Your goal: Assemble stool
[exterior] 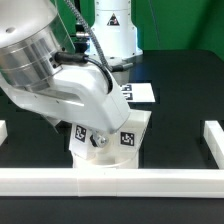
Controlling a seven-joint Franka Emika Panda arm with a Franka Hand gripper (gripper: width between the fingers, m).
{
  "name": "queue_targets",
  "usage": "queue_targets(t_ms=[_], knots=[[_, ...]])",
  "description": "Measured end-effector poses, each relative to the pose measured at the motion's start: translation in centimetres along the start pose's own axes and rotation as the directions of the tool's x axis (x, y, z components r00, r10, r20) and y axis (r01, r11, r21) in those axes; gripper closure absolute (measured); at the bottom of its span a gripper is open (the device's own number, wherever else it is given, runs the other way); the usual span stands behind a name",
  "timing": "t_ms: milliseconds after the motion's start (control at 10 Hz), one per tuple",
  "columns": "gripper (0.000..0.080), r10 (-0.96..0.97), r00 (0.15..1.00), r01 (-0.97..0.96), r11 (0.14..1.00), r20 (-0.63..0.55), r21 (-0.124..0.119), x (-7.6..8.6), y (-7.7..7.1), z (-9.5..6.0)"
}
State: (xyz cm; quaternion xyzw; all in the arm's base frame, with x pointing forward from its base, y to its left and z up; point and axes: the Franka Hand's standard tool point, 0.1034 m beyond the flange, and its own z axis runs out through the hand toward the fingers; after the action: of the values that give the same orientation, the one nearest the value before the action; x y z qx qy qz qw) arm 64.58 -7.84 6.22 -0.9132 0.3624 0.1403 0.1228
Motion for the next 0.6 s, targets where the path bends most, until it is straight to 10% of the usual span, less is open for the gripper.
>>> queue_targets(t_ms=[600], knots=[[0.015, 0.048, 0.997, -0.045, 0.998, -0.058, 0.052, -2.0, -1.9, -4.7]])
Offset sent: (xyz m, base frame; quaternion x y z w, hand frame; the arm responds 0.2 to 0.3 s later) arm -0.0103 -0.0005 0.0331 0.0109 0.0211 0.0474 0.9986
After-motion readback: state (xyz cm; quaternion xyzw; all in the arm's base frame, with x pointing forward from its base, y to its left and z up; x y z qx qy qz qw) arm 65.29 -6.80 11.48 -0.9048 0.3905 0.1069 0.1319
